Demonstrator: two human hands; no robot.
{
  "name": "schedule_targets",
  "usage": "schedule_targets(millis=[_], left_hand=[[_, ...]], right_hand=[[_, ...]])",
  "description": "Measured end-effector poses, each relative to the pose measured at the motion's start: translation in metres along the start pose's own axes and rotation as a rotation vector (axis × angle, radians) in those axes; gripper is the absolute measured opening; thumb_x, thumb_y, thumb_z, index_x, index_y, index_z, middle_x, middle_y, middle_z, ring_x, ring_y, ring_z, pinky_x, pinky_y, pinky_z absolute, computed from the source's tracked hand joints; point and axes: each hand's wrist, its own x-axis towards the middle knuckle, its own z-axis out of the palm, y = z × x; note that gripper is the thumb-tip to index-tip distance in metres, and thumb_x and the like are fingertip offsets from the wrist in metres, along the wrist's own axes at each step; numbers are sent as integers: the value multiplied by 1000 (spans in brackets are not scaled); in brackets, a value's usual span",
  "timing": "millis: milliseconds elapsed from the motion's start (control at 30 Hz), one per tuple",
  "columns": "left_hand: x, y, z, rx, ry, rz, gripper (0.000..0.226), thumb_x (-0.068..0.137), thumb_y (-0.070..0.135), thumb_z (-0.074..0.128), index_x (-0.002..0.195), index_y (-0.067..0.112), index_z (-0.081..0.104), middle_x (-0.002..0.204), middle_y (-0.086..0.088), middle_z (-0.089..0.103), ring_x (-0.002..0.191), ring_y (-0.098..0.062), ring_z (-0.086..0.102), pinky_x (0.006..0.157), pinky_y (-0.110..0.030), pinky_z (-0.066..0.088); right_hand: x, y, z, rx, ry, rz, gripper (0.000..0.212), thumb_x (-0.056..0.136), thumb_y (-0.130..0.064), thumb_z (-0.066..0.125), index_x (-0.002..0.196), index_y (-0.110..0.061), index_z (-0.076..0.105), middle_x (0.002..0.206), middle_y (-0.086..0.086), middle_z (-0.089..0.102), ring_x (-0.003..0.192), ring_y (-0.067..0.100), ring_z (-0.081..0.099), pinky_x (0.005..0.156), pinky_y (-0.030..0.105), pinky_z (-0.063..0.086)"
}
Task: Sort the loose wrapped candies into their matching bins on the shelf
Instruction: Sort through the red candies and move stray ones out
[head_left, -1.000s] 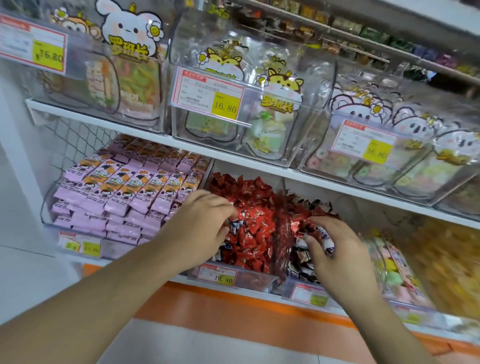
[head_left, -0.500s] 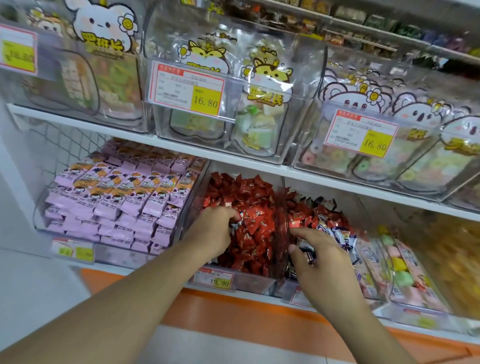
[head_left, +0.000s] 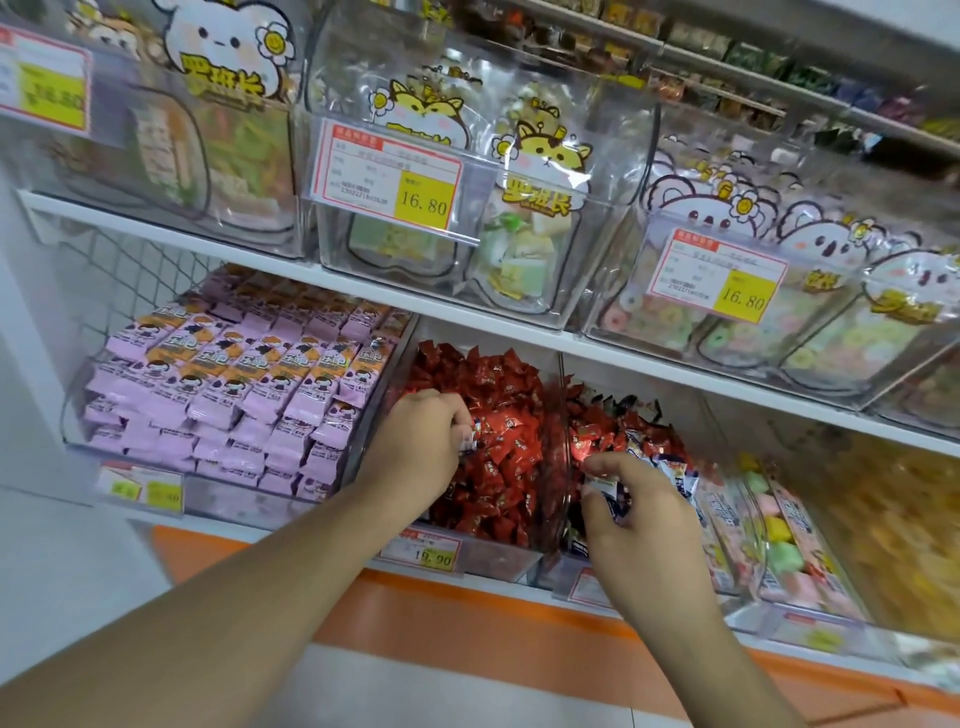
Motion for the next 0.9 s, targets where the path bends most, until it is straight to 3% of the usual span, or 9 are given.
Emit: schedule_targets(millis=[100, 200, 300, 400, 500, 600, 700, 800, 900], left_hand=[[-3, 16, -17, -79, 83, 10, 10, 98, 21, 67, 90, 25, 72, 91, 12, 64, 80, -3, 60, 66, -19, 46], [-12, 38, -31, -274, 57, -7, 7, 93, 26, 73, 88, 30, 76, 80, 16, 68, 79, 4, 62, 65, -6, 45], [-25, 61, -32, -460, -92, -72, 9, 90, 30, 77, 82, 33, 78, 75, 13, 73, 74, 0, 67, 71, -21, 54], [-37, 74, -30, -572, -220, -118, 8, 91, 26, 76, 84, 28, 79, 75, 5, 76, 75, -9, 72, 79, -33, 59], [-36, 66, -31, -501, -227, -76, 7, 94, 29, 72, 90, 31, 77, 82, 11, 76, 80, -2, 69, 80, -21, 55], [-21, 41, -29, -369, -149, -67, 8, 95, 26, 71, 97, 33, 74, 90, 13, 72, 83, 3, 65, 76, -12, 52], [-8, 20, -17, -247, -140, -63, 14, 96, 21, 71, 106, 30, 72, 97, 16, 69, 89, 2, 64, 84, -15, 53], [2, 16, 0, -152, -191, -58, 26, 96, 24, 71, 121, 31, 70, 111, 17, 68, 102, -2, 62, 93, -23, 52], [11, 11, 16, -61, -216, -70, 36, 98, 25, 68, 134, 29, 66, 128, 5, 66, 119, -17, 61, 101, -32, 50]], right_hand=[[-1, -8, -4, 9, 12, -42, 29, 96, -17, 64, 124, -24, 64, 116, -15, 60, 93, 10, 54, 90, 32, 48], [-3, -21, -5, 30, -16, -161, 38, 95, -26, 69, 132, -29, 60, 127, -20, 56, 121, 1, 49, 107, 27, 42], [-4, -29, -4, 3, -59, -234, 46, 93, -35, 73, 135, -35, 56, 131, -22, 55, 125, -2, 48, 106, 20, 39], [-5, -25, -6, -69, -2, -255, 25, 95, -32, 69, 120, -35, 62, 110, -19, 65, 103, 7, 60, 86, 30, 52], [-3, -13, -13, -117, 52, -224, 19, 95, -25, 71, 113, -31, 66, 97, -16, 66, 86, 10, 60, 73, 27, 48], [2, 4, -20, -176, 53, -85, 41, 94, -26, 71, 134, -23, 63, 127, -7, 67, 120, 17, 59, 97, 29, 46], [4, 12, -25, -146, 28, 6, 47, 96, -21, 68, 142, -19, 57, 140, -4, 60, 133, 18, 52, 107, 29, 41], [3, 16, -23, -144, 3, 13, 38, 95, -17, 67, 133, -20, 62, 130, -5, 65, 122, 17, 58, 99, 27, 45], [4, 18, -20, -123, -24, 34, 36, 94, -13, 67, 129, -21, 64, 126, -7, 66, 116, 15, 60, 95, 26, 46]])
